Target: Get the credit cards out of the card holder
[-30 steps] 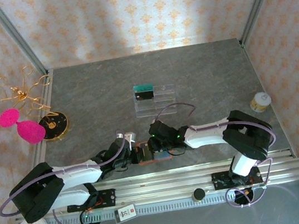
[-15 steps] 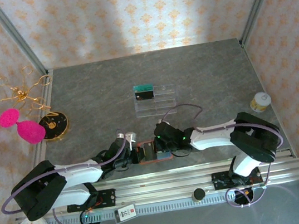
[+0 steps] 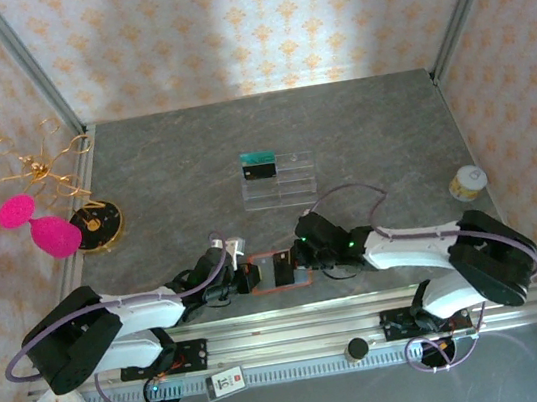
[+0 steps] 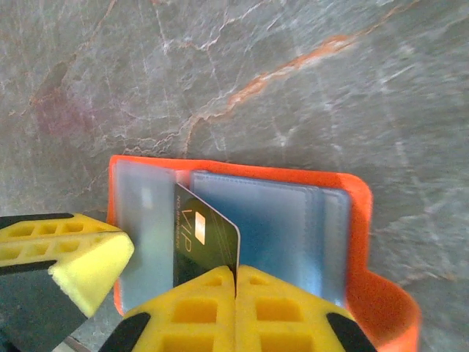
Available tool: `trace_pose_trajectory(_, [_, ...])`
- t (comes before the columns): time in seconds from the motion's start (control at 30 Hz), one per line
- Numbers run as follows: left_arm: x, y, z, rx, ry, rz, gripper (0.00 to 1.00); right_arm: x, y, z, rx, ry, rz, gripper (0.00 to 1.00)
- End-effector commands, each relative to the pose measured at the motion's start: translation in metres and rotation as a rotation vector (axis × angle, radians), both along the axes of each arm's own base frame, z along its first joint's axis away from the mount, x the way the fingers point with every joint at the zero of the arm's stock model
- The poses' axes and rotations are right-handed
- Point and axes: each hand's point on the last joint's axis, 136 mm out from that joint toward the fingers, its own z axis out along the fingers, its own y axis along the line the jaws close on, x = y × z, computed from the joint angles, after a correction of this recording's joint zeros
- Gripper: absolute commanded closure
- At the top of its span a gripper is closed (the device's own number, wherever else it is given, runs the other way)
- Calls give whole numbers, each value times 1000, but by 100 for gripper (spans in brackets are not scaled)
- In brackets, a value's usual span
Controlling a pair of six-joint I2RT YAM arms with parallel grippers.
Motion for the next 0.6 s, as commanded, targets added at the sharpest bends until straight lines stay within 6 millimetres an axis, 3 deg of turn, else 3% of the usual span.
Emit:
trace_pose_trajectory(0.0, [2,-8,8,-13,-9,-39,100,14,-23,23,-108,-141,2,100])
trace_pose_trajectory(0.17, [7,-19,26,-32,-29,-71,100,28,-12,81,-73,-380,127,100])
trace_pose_trajectory(0.4, [11,-21,43,-42,-49,-65,67,74,-3,138,-197,-643,234,100])
trace_pose_trajectory(0.57, [13,-23,48,-51,-42,-65,62,100,9,176,-198,-784,369,100])
